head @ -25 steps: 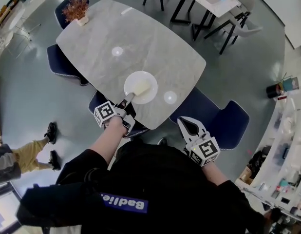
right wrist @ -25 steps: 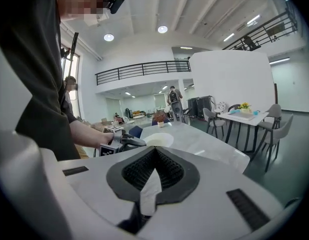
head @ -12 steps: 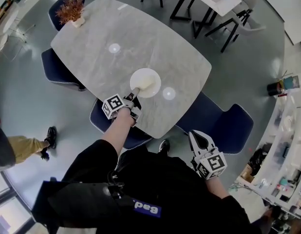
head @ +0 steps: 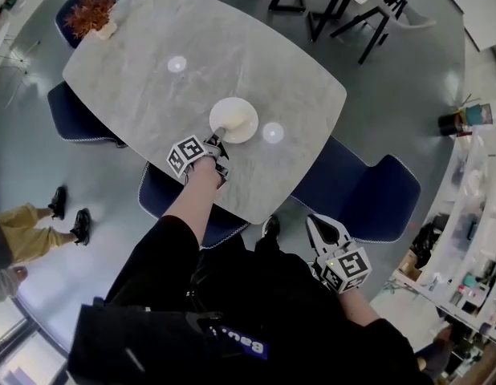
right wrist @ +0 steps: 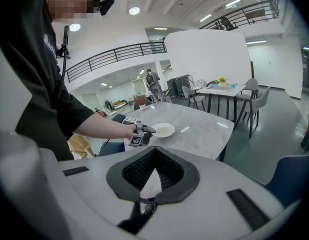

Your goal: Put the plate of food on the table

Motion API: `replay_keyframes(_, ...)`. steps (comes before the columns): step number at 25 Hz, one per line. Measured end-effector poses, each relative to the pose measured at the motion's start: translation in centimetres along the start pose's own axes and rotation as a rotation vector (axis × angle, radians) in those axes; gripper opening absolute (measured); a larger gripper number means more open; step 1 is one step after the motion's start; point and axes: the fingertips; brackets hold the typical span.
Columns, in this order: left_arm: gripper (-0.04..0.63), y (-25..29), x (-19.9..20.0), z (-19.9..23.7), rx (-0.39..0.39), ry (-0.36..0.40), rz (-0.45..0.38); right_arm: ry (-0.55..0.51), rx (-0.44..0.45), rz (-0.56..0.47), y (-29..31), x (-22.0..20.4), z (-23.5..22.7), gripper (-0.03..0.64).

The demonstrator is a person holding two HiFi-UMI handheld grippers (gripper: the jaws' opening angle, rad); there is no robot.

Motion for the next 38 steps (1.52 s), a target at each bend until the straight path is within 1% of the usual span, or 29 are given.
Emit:
replay_keyframes(4,0.020,0.9,-0.1,1.4,0.040,0.015,0.014,0.002,0.010,0.015,0.3,-0.2,0.1,0.011)
replay_keyframes(7,0.020,1.1,-0.2,2.0,0.054,0.046,0.031,-0.007,0.013,0.022,0.5,-0.1,0.3,0.011)
replay_keyframes(11,0.020,1.3,-0.3,2.3,0.070,0.071,0.037,-0.008,-0.017,0.035,0.1,-0.2,-0.1,0.011)
replay_keyframes(15,0.020,1.4,-0.2,2.9,0.129,0.121,0.038,-0.031,-0.056,0.036,0.0,-0.2,-0.7,0.011)
replay_keyframes(17,0.020,1.5,-0.2,3.1,0.160,0.148,0.056,-0.044,-0.084,0.044,-0.1,-0.3,-1.1,0.011)
replay_keyframes(22,0.055,1.0,-0.8,4.0,0.264,0.235,0.103,-0.055,-0.135,0.046,-1.0,-0.7,-2.0,0.011)
replay_keyframes(29,0.066,0.8,-0.7,4.1,0.321,0.281,0.135,-0.055,-0.191,0.028,-1.9,-0.6,-2.9,0.011)
replay_keyframes(33,0.078,0.4,-0.6,4.3,0.383,0.353,0.176,-0.046,-0.199,0.020,-2.3,-0.8,-3.0,0.011)
replay_keyframes(38,0.089,0.1,-0.9,4.6,0.418,0.382,0.225,-0.026,-0.204,0.002,-2.5,-0.6,-3.2,0.011)
Point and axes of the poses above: the fingertips, and each gripper's own axes: y forward along the fingers, z to its left, x out of its top, and after that the axes turned 7 degrees about -z, right-handed
